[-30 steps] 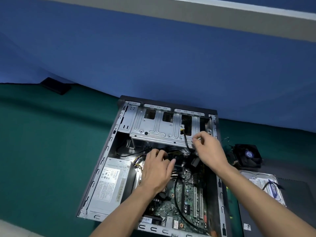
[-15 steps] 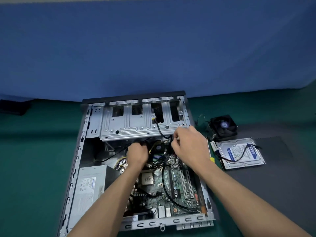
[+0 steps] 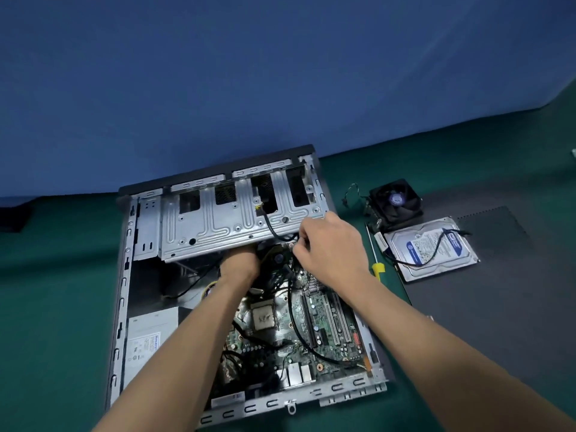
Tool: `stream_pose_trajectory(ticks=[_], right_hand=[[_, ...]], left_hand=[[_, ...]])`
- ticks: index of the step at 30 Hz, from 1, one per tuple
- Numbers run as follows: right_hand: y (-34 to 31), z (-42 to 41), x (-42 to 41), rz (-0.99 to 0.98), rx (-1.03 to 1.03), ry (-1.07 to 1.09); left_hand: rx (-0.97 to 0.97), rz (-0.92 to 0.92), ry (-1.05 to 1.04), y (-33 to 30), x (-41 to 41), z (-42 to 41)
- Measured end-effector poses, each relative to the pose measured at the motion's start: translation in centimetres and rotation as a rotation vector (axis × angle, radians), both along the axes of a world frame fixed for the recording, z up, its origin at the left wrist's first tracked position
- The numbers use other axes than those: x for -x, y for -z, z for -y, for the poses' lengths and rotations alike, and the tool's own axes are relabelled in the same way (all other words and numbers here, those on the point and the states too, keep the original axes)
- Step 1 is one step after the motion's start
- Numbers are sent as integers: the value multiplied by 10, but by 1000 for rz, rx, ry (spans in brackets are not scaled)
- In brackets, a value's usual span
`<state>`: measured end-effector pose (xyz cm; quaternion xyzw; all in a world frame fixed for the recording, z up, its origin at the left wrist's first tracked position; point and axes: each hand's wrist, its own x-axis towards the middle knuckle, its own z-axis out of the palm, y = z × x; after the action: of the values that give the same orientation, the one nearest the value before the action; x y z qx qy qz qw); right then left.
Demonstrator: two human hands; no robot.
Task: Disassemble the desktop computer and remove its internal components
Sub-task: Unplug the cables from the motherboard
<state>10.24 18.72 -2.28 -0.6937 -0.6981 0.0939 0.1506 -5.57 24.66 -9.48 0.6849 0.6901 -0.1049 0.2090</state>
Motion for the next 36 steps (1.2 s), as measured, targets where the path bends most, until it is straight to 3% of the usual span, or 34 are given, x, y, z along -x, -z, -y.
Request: stream_pose_trajectory(ticks=[9,18,25,29,32,34,36], right_hand=[[3,0,-2,-17,-30,-16],[9,-2,-4,-23,-40,-23],[9,-4,-2,-16,-54,-21],[7,-1,-4,12,-38,-34],[4,6,-4,-23,-43,-42],[1,15,-4,-12,-68,-92],[2,22,1,78,-22,-229]], left_hand=[[-96,-150,280,10,2,-10],[-174,-102,319,15,9,-9],[-70,-159,231,-2,20,-12],[-76,56,16,-12,9,29],[-297,243,-195,-22,14,49],[-500,268,-86,-30,24,59],[-544,382,-43,-35,30,69]])
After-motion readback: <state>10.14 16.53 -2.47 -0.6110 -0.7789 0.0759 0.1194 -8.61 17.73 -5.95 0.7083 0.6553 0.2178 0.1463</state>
